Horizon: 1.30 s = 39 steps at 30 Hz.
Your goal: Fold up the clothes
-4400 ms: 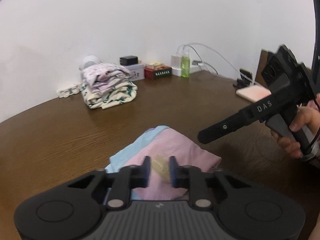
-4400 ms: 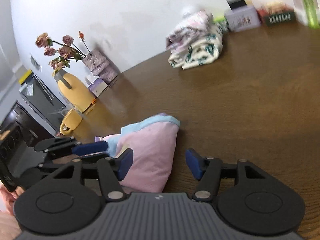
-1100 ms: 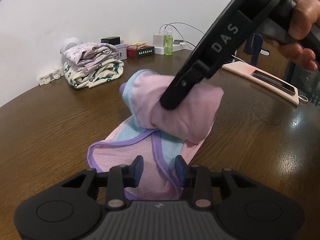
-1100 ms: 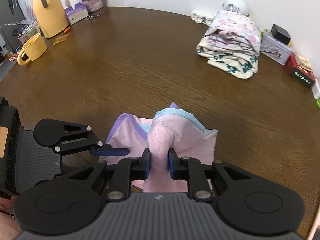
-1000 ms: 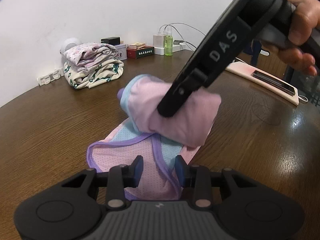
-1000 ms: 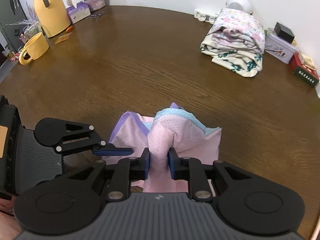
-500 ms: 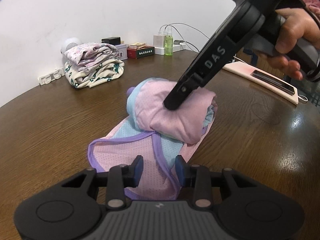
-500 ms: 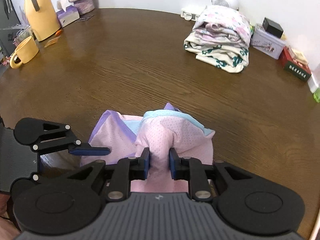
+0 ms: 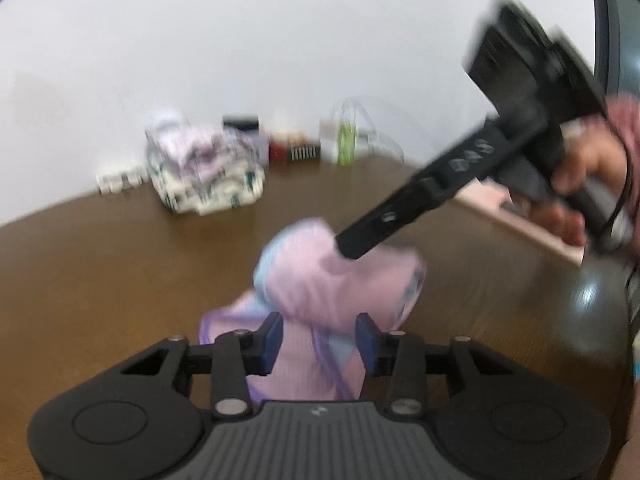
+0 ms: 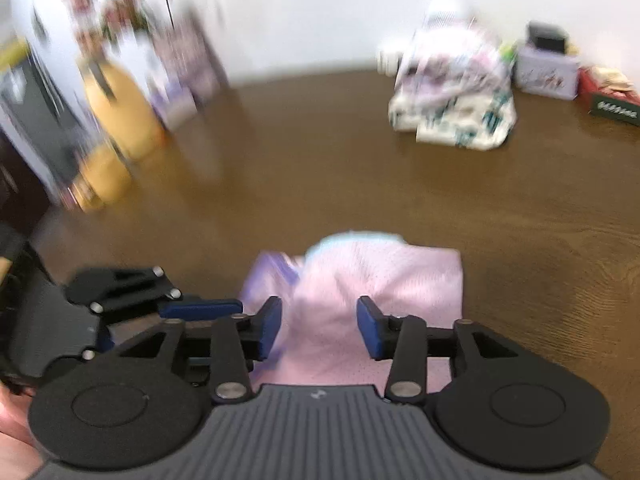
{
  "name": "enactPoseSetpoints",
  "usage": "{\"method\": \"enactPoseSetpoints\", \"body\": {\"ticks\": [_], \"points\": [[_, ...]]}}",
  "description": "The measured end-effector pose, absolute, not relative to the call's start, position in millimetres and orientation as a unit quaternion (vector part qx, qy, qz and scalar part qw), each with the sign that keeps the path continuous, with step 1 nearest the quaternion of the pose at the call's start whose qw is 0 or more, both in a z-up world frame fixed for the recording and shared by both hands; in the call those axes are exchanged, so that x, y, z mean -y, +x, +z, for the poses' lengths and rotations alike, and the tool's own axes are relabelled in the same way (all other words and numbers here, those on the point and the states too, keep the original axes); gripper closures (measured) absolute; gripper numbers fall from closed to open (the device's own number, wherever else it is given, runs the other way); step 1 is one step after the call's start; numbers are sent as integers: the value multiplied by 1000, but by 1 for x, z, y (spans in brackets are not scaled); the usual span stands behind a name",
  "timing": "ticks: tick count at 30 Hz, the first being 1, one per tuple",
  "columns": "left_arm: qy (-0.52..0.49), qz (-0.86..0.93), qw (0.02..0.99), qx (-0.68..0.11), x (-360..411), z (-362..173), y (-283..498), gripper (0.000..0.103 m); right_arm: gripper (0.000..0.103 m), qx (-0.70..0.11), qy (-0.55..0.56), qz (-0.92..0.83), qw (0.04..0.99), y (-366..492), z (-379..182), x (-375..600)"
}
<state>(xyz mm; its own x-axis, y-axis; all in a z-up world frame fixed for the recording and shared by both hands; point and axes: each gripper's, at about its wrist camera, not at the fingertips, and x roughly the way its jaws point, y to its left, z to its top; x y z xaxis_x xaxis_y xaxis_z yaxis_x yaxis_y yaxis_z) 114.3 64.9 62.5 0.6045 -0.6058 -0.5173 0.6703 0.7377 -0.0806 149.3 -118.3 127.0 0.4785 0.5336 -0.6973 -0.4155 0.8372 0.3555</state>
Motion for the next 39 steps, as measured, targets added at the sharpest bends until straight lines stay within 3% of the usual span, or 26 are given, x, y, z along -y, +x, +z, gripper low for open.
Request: {"method": "enactPoseSetpoints", "body": {"ticks": [4, 6, 7, 16, 29, 39], "points": [[45, -353, 897, -260, -60, 75, 130, 67, 60, -397, 77, 269, 874, 133, 125, 144], [48, -354, 894, -270, -49, 74, 142, 80, 65, -403, 68, 272, 871, 130, 114, 145], [50, -356, 891, -277, -43, 73, 148, 81, 66, -407, 62, 274, 869, 129, 109, 144], [66, -350, 876, -325, -19, 39, 169, 81, 66, -393, 29, 271, 878, 122, 73, 146], [98, -346, 884, -298, -18, 51, 153, 77, 56, -406, 209, 293, 840, 157, 59, 221], [112, -341, 878, -316, -18, 36, 155, 76, 55, -426, 230, 305, 820, 173, 42, 220]]}}
